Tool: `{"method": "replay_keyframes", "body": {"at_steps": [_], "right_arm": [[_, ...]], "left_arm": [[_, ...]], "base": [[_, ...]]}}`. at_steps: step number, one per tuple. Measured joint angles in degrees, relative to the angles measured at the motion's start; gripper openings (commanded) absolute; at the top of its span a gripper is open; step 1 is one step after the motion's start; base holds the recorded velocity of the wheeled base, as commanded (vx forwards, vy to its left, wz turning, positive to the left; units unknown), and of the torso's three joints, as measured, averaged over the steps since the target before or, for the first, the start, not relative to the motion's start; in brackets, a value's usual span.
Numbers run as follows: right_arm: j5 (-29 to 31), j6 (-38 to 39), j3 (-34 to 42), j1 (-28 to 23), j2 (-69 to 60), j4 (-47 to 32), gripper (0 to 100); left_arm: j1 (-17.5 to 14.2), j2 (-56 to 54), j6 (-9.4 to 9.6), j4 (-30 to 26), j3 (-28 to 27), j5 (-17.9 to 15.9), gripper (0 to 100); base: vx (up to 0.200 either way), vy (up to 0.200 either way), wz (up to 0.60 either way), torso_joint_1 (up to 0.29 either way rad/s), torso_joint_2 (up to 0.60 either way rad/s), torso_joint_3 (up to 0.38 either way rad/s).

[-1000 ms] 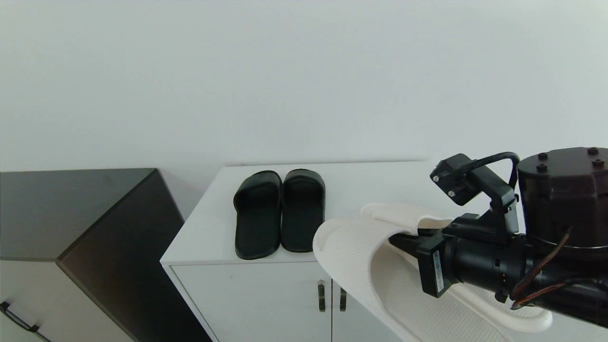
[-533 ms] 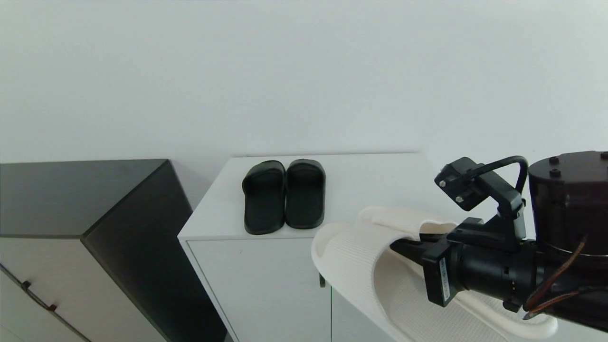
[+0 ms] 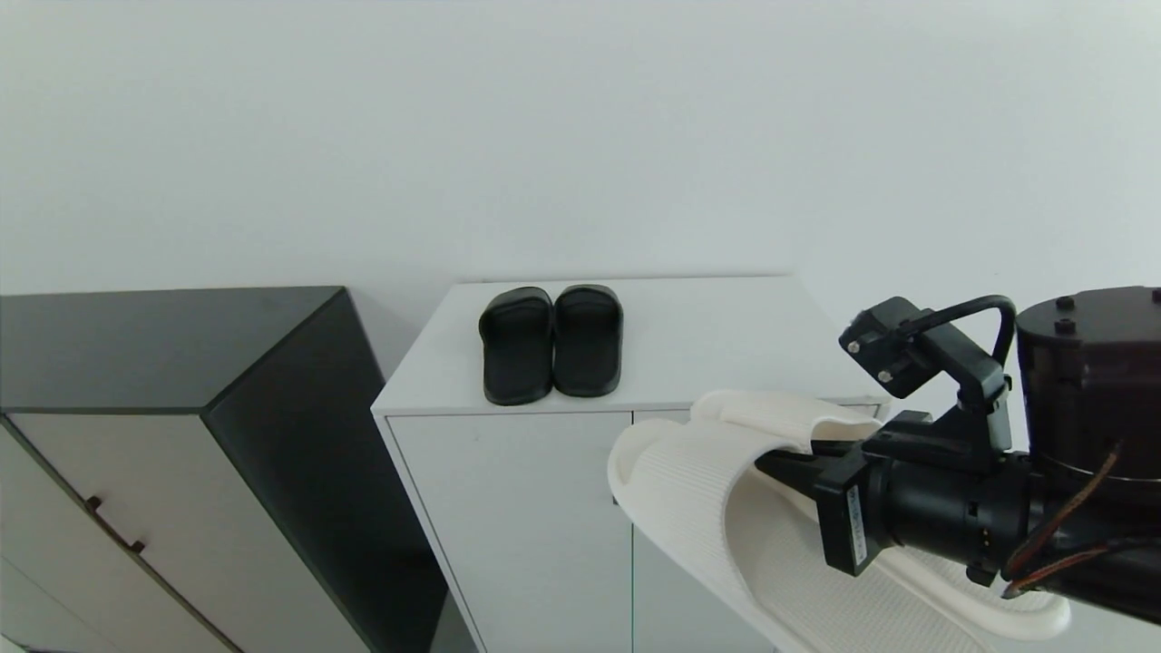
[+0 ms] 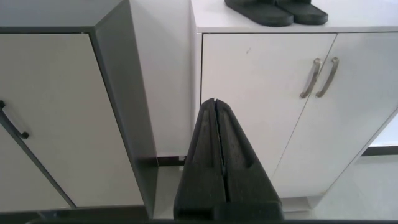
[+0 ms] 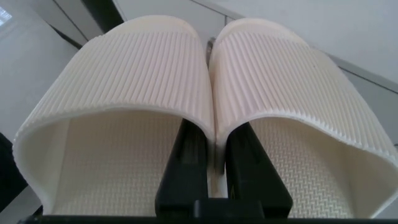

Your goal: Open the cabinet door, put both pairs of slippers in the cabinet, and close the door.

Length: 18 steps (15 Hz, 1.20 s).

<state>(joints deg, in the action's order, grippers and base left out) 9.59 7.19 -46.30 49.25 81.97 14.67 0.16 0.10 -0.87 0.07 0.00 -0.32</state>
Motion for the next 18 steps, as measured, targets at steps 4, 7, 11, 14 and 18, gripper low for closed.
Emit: {"method": "replay_keyframes", "body": {"at_steps": [4, 7, 11, 14, 18], "right_arm": [[-0.73, -0.09, 0.00, 0.13, 2.93, 3.07, 0], [-0.78, -0.09, 0.05, 0.11, 3.80, 3.40, 0], [-0.87, -0.35, 0.55, 0.28, 4.27, 3.75, 0], [-0.73, -0.52, 1.01, 0.28, 3.43, 4.68, 0], [-0.71, -1.62, 2.18, 0.26, 2.29, 4.74, 0]], "left_arm": [[0.00, 0.00, 0.00, 0.00, 0.00, 0.05, 0], [-0.02, 0.00, -0.02, 0.00, 0.00, 0.22, 0], [-0.02, 0.00, 0.02, 0.00, 0.00, 0.24, 0], [0.00, 0.00, -0.04, 0.00, 0.00, 0.29, 0], [0.00, 0.00, 0.00, 0.00, 0.00, 0.29, 0]], "base": [[0.000, 0.000, 0.00, 0.000, 0.00, 0.000], [0.000, 0.000, 0.00, 0.000, 0.00, 0.000], [0.000, 0.000, 0.00, -0.126, 0.28, 0.154], [0.000, 0.000, 0.00, -0.206, 0.51, 0.292], [0.000, 0.000, 0.00, -0.209, 0.51, 0.310]]}}
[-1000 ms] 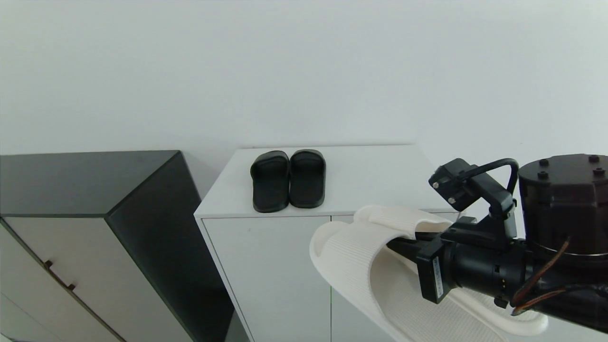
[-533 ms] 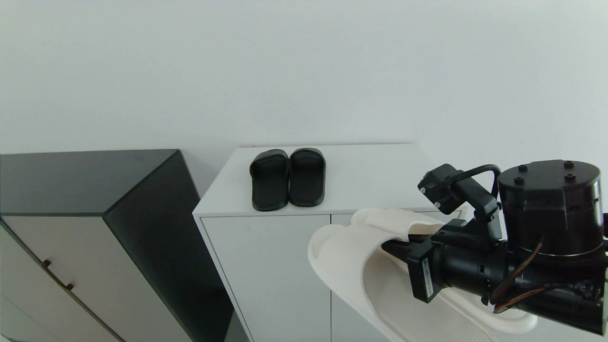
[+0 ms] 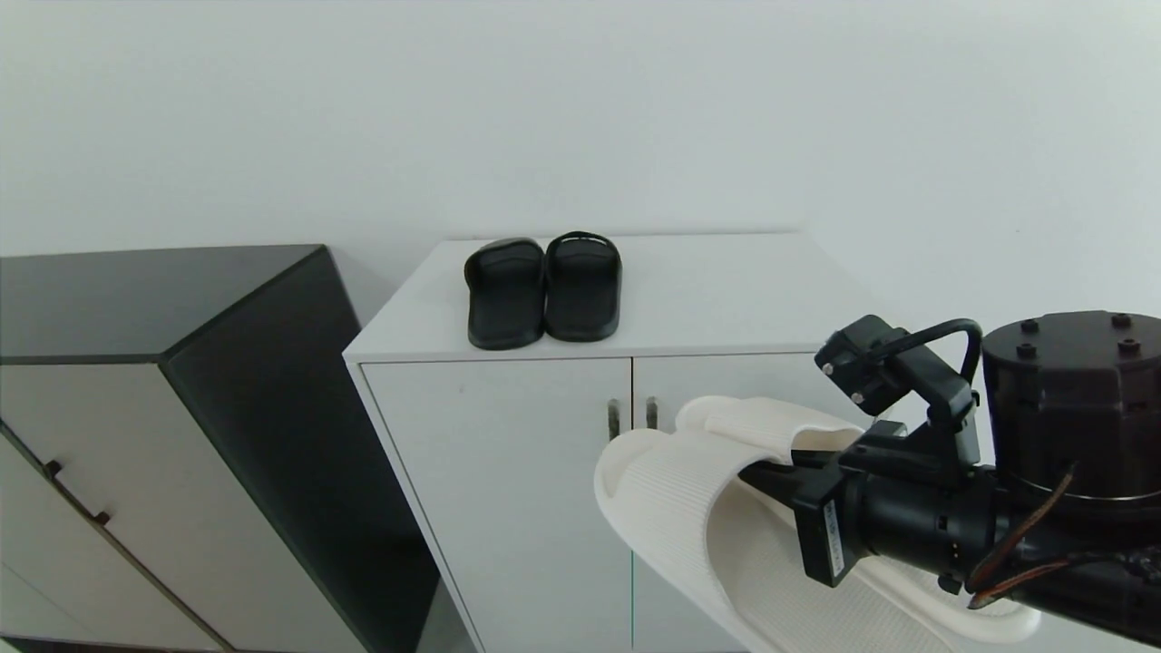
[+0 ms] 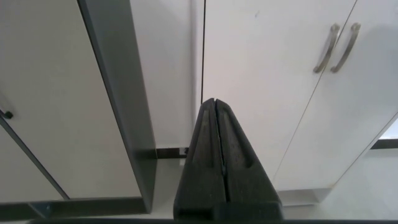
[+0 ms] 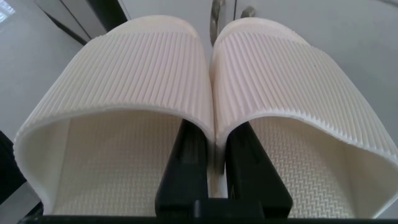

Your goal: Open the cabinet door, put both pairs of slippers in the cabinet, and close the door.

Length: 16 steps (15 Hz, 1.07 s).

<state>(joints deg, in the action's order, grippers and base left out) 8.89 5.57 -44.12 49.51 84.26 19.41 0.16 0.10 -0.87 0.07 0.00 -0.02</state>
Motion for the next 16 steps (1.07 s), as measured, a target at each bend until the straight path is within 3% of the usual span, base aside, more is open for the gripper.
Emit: {"method": "replay_keyframes", "body": {"at_steps": [3, 4, 16], "right_arm": [[0.00, -1.22, 0.88, 0.02, -1.62, -0.01, 0], [0.00, -1.34, 0.96, 0.02, -2.23, 0.00, 0], [0.02, -3.66, 3.11, 0.33, -3.78, 0.00, 0]], "left_arm": [[-0.02, 0.00, -0.11, 0.00, 0.00, 0.05, 0], [-0.02, 0.00, -0.46, 0.04, 0.00, 0.38, 100], [-0.05, 0.00, 0.55, 0.06, 0.00, 0.27, 100]], "base": [[0.000, 0.000, 0.00, -0.185, 0.49, 0.313], [0.000, 0.000, 0.00, -0.168, 0.48, 0.310], [0.000, 0.000, 0.00, -0.115, 0.47, 0.345]]}}
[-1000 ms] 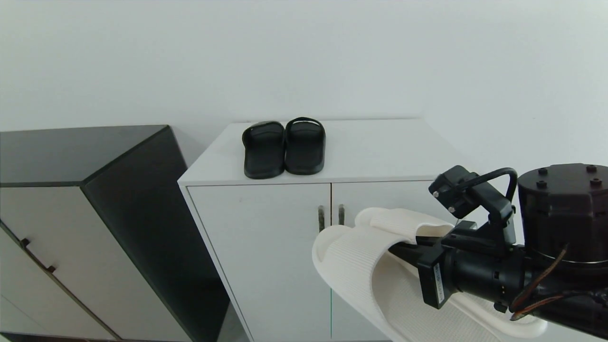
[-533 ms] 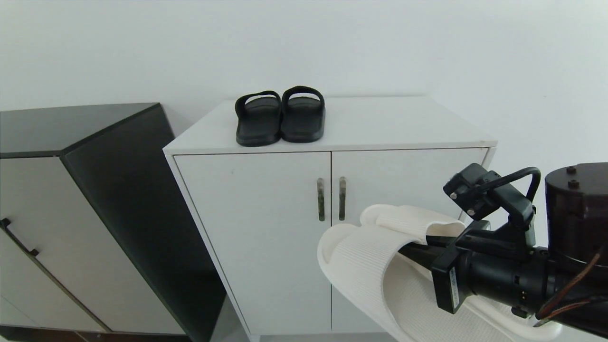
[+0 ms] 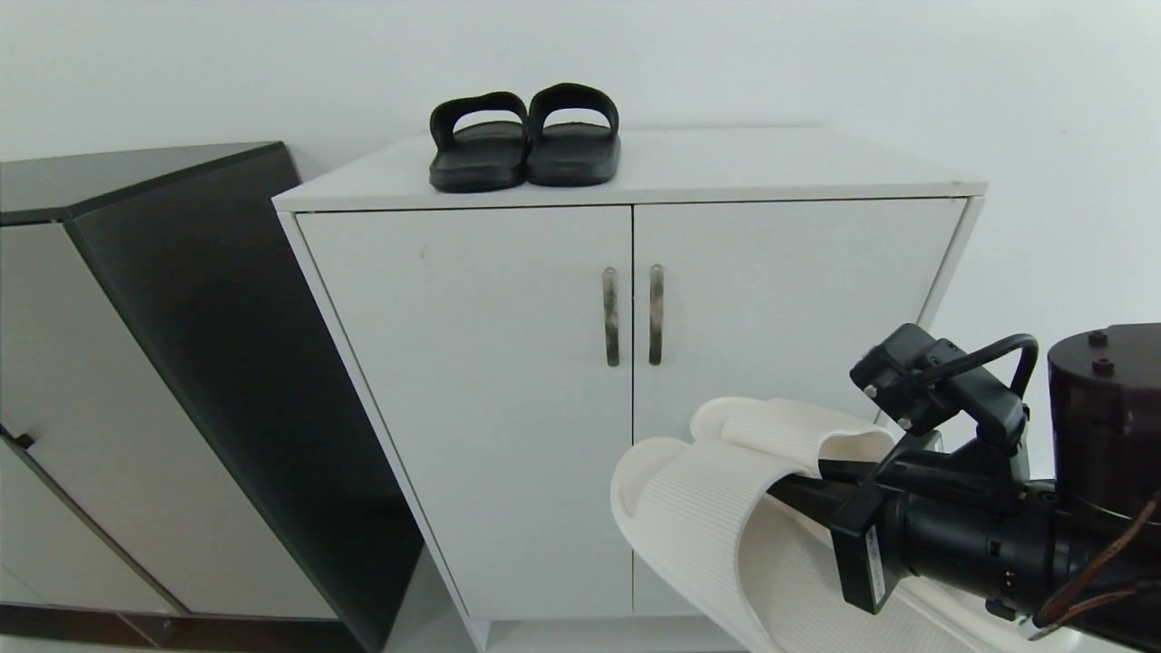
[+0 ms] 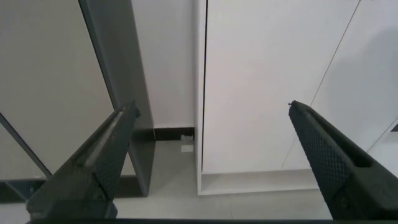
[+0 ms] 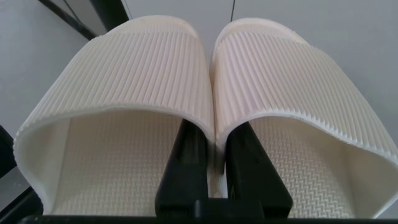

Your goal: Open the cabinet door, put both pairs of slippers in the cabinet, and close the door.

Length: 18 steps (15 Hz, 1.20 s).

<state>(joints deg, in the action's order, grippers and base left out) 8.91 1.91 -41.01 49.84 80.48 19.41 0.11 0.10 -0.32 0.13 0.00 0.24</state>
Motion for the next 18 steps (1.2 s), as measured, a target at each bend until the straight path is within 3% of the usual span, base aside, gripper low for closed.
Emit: {"method": "replay_keyframes", "body": {"at_steps": [5, 6, 8, 9, 10, 13, 16, 18], "right_arm": [[-0.05, -0.99, 1.02, 0.07, -0.88, 0.00, 0], [-0.11, -1.37, 1.10, 0.07, -0.85, 0.11, 0], [-0.16, -1.58, 1.29, 0.07, -0.57, 1.26, 0], [-0.16, -1.58, 1.33, 0.07, -0.44, 1.55, 0], [-0.18, -1.58, 1.40, 0.07, -0.33, 1.55, 0], [-0.27, -1.62, 1.60, 0.07, -0.17, 1.56, 0], [-0.29, -1.51, 1.71, 0.05, 0.16, 1.78, 0], [-0.29, -1.40, 1.73, 0.07, 0.50, 2.86, 0]], "left_arm": [[0.00, -0.02, 0.05, -0.06, 0.00, 0.46, 100], [0.00, -0.02, 0.59, -0.09, 0.00, 0.84, 100], [-0.04, 0.21, 3.99, -0.09, -0.51, 3.52, 100], [-0.04, 1.11, 4.01, -0.13, -1.62, 3.41, 100], [0.02, 3.10, 2.78, -0.11, -3.96, 2.54, 100], [0.52, 14.62, -0.77, 0.29, -14.38, -6.34, 100], [0.88, 29.96, -1.79, 4.10, -23.65, -16.34, 100], [2.63, 40.06, -2.04, 11.24, -27.75, -21.77, 100]], "base": [[0.000, 0.000, 0.00, -0.015, 0.29, 0.270], [0.000, 0.000, 0.00, 0.007, 0.06, 0.046], [0.000, 0.000, 0.00, 0.000, 0.00, 0.000], [0.000, 0.000, 0.00, 0.000, 0.00, 0.000], [0.000, 0.000, 0.00, 0.000, 0.00, 0.000], [0.000, 0.000, 0.00, 0.000, 0.00, 0.000], [0.000, 0.000, 0.00, 0.000, 0.00, 0.000], [0.000, 0.000, 0.00, 0.000, 0.00, 0.000]]}}
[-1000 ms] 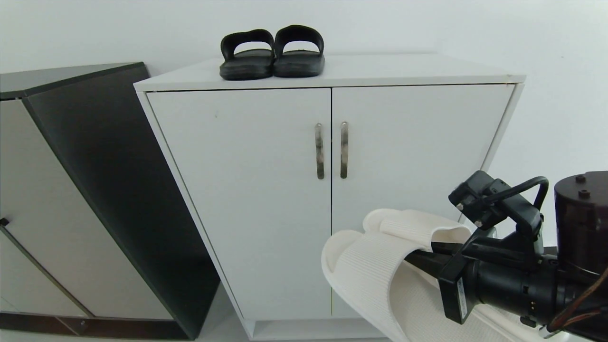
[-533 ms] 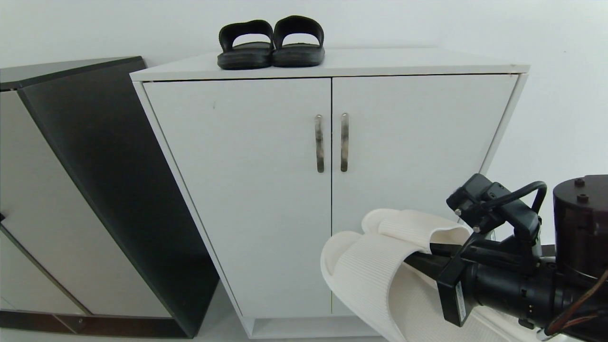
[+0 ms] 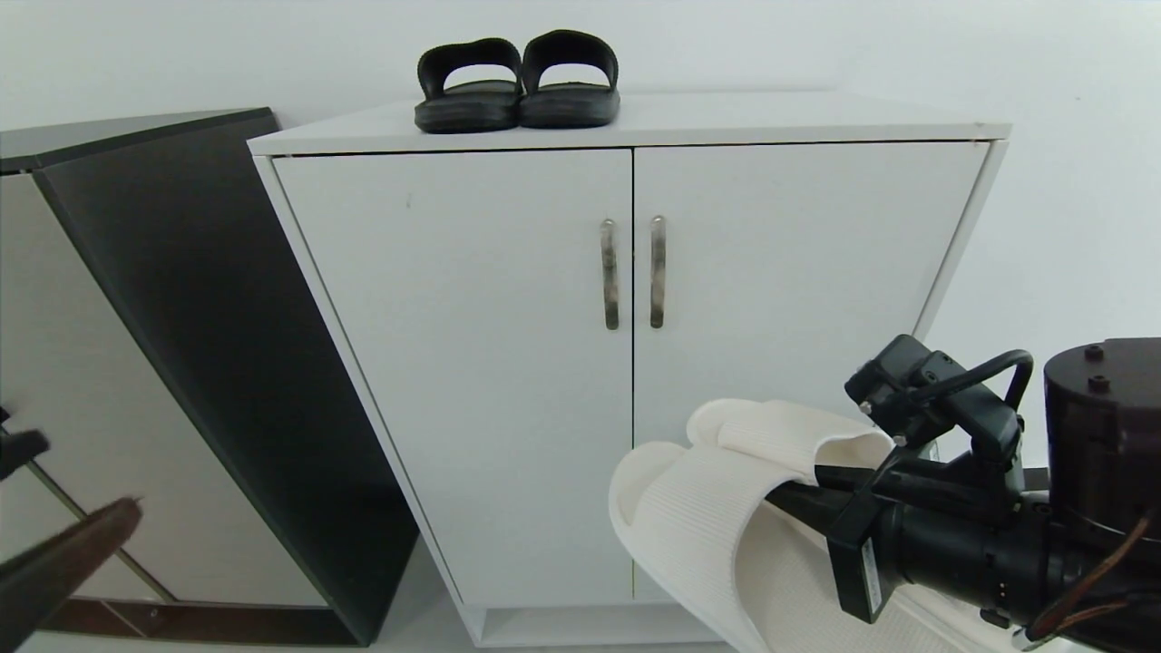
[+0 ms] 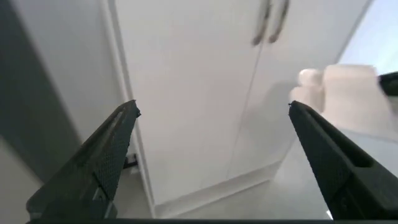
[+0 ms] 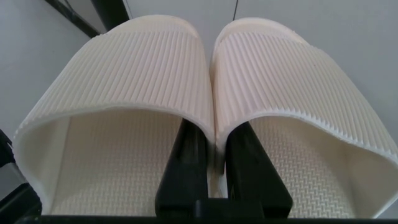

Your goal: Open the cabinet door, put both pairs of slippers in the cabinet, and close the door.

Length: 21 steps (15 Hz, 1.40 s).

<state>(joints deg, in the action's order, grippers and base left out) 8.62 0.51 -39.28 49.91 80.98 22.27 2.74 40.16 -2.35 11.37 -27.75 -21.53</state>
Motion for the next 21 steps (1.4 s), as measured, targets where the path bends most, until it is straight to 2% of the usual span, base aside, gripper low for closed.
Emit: {"method": "replay_keyframes", "body": {"at_steps": [2, 4, 5, 8, 9, 11, 13, 16, 17, 19, 21], "right_arm": [[0.16, 0.13, -0.07, -0.02, 0.49, 0.74, 0], [0.11, 0.27, -0.30, -0.18, 0.85, 0.88, 0], [0.07, 0.28, -0.27, -0.41, 1.02, 0.88, 0], [-0.20, 0.39, -0.22, -1.10, 1.87, 0.96, 0], [-0.30, 0.38, -0.02, -1.15, 2.15, 1.01, 0], [-0.37, 0.38, 0.23, -0.83, 2.93, 1.38, 0], [-0.28, 0.33, 0.37, -0.49, 3.22, 2.11, 0], [-0.39, 0.27, 0.85, -0.29, 3.47, 2.24, 0], [-0.44, 0.27, 0.94, -0.29, 3.67, 2.27, 0], [-0.46, 0.24, 1.19, -0.29, 4.19, 2.28, 0], [-0.46, 0.24, 1.27, -0.27, 4.55, 2.28, 0]], "left_arm": [[4.56, 8.40, -0.07, 8.06, -3.28, -2.50, 100], [11.25, 14.17, -0.13, 8.90, -7.78, -2.69, 100], [15.25, 16.87, -0.16, 8.14, -10.42, -1.56, 100], [25.31, 25.25, -0.16, 6.63, -17.92, 7.06, 100], [28.12, 28.03, -0.21, 6.66, -20.60, 8.62, 100], [32.89, 33.30, -1.19, 6.61, -24.87, 9.63, 100], [34.82, 37.96, -2.55, 6.58, -28.48, 8.05, 100], [35.65, 44.48, -4.35, 6.58, -34.99, 3.77, 100], [35.68, 46.62, -5.50, 6.55, -37.35, 2.35, 100], [35.76, 50.20, -9.13, 6.50, -40.83, -1.45, 100], [35.78, 53.22, -10.02, 6.46, -42.53, -3.34, 100]], "base": [[0.000, 0.000, 0.00, 0.000, 0.00, 0.000], [0.000, 0.000, 0.00, 0.000, 0.00, 0.000], [0.000, 0.000, 0.00, 0.000, 0.00, 0.000], [0.000, 0.000, 0.00, 0.000, 0.00, 0.000], [0.000, 0.000, 0.00, 0.000, 0.00, 0.000], [0.000, 0.000, 0.00, 0.000, 0.00, 0.000], [0.000, 0.000, 0.00, 0.000, 0.00, 0.000], [0.000, 0.000, 0.00, 0.000, 0.00, 0.000], [0.000, 0.000, 0.00, 0.000, 0.00, 0.000], [0.000, 0.000, 0.00, 0.000, 0.00, 0.000], [0.000, 0.000, 0.00, 0.000, 0.00, 0.000]]}}
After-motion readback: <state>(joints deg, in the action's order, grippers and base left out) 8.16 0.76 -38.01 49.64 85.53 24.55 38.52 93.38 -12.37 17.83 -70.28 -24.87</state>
